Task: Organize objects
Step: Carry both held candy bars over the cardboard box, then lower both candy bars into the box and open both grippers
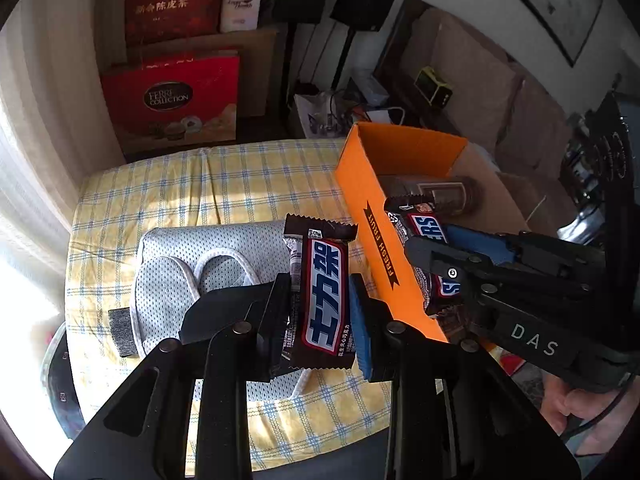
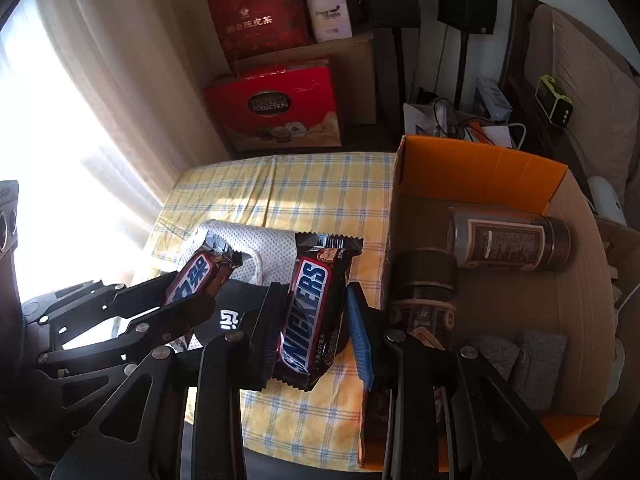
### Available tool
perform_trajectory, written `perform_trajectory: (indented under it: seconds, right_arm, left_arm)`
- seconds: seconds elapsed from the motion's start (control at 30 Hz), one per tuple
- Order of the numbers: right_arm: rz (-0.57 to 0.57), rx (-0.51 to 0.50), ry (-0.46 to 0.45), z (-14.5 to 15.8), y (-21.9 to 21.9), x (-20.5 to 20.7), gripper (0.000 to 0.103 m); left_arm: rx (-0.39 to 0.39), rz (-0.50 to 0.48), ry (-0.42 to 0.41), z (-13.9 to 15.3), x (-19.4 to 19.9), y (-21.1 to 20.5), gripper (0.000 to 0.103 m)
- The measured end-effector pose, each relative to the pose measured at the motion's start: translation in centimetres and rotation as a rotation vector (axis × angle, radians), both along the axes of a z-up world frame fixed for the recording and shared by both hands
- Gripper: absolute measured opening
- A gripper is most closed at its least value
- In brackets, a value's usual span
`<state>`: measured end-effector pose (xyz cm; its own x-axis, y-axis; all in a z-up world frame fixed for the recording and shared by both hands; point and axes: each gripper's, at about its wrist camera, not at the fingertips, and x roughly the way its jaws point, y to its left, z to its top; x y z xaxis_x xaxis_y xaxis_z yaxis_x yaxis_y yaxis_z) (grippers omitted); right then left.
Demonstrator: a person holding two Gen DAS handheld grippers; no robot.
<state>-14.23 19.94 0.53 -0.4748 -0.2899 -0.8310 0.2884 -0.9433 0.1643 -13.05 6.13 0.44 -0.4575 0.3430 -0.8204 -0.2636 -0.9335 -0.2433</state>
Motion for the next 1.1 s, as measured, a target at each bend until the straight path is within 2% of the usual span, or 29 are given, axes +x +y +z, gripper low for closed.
perform_trajectory:
  seconds: [0.23, 0.6, 1.1]
  right_arm:
    - [-0.084, 0.024, 0.005, 0.4, 5.9, -0.2, 0.031]
    - [-0.201, 0.036, -0.038, -2.0, 14.0, -1.9, 0.031]
    - [-0.241, 0.065, -0.126, -5.5, 18.9, -5.1, 0.031]
  left_arm:
    - [0.042, -0.067, -0.036, -0.3, -1.1, 5.7, 0.027]
    - [0.074, -0.160, -0.137, -2.9, -3.1, 14.5, 0.027]
    - [-0.001, -0.153, -0.235, -6.5, -6.3, 19.6, 0.027]
